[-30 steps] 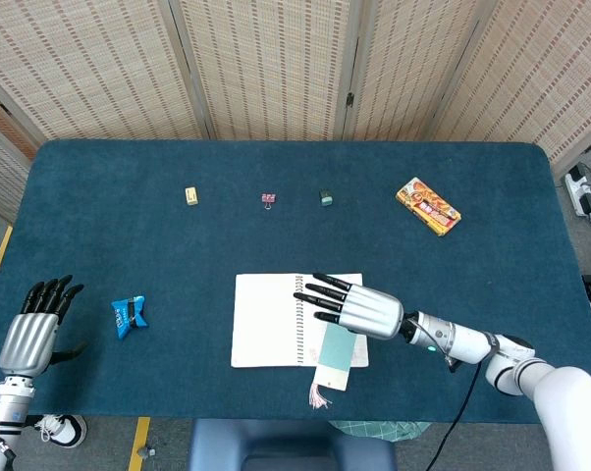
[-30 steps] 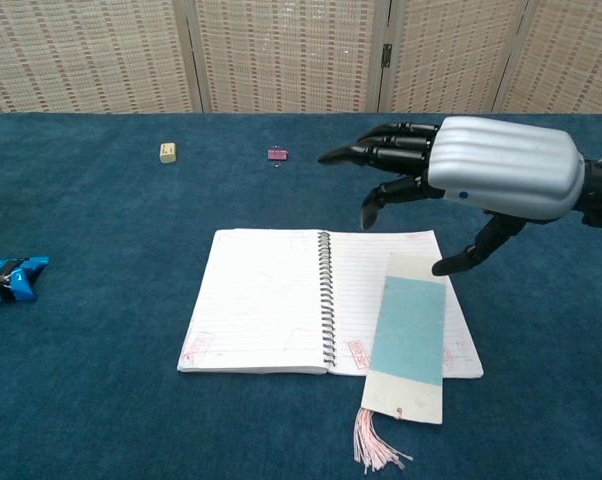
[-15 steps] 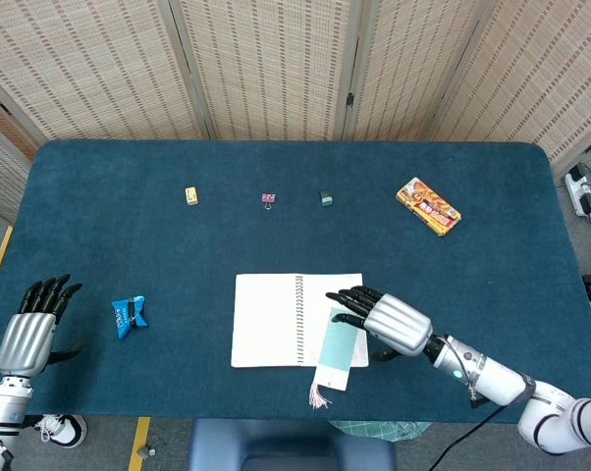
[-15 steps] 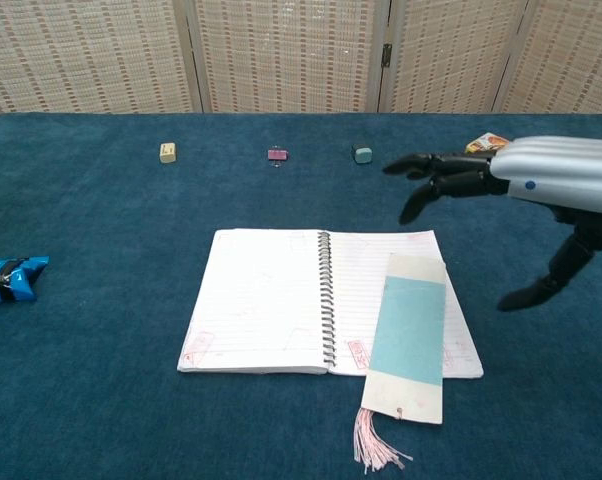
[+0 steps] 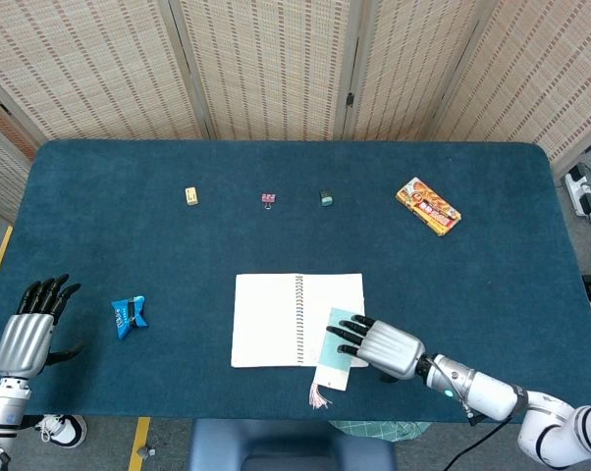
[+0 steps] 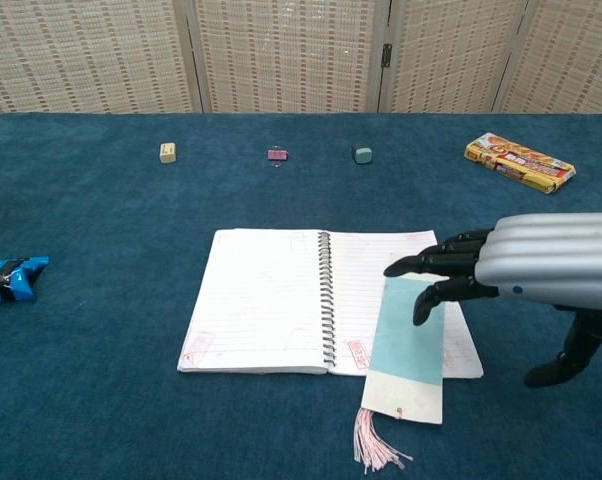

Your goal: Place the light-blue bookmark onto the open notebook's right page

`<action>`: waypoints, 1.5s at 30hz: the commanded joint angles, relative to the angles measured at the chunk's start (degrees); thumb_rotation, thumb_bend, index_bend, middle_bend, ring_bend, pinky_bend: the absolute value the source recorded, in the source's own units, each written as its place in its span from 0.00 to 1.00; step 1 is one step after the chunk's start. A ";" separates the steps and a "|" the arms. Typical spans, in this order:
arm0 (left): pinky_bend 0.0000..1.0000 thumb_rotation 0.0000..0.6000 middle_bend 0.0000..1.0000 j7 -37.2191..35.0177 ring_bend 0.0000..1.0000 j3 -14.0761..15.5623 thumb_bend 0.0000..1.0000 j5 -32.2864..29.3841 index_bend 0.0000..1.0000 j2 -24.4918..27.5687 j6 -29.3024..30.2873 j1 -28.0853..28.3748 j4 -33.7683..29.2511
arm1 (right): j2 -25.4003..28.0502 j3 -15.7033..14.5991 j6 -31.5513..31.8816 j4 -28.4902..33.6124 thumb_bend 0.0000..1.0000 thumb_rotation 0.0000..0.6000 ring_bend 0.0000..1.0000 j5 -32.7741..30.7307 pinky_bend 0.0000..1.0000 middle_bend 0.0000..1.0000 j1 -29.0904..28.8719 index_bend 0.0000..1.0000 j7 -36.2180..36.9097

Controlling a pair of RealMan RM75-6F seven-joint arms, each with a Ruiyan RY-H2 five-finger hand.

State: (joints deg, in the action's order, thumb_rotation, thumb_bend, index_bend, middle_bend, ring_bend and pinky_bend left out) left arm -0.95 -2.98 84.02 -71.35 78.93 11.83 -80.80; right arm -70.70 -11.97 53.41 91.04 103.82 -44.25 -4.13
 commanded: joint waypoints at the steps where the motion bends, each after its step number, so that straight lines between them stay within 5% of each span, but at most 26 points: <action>1: 0.00 1.00 0.08 -0.37 0.02 -0.03 0.21 0.04 0.17 0.20 0.08 -0.05 -0.05 | -2.42 0.83 -2.73 -0.34 0.20 1.00 0.07 0.79 0.13 0.00 -0.67 0.26 -4.72; 25: 0.00 1.00 0.08 -2.70 0.02 -0.27 0.22 0.46 0.17 1.46 1.32 -0.65 -0.32 | -9.47 4.11 -8.58 -3.87 0.20 1.00 0.08 -2.38 0.13 0.00 -3.01 0.27 -7.30; 45: 0.00 1.00 0.08 -2.62 0.02 -0.46 0.21 0.59 0.17 1.57 2.07 -0.97 -0.50 | -12.37 4.95 -5.15 -7.33 0.20 1.00 0.10 -0.94 0.13 0.00 -3.09 0.41 -9.10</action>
State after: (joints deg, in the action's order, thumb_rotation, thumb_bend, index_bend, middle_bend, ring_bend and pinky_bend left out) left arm -3.56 -3.44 84.61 -69.77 80.99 10.86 -81.30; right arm -82.78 -7.00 47.44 84.27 102.11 -47.32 -12.98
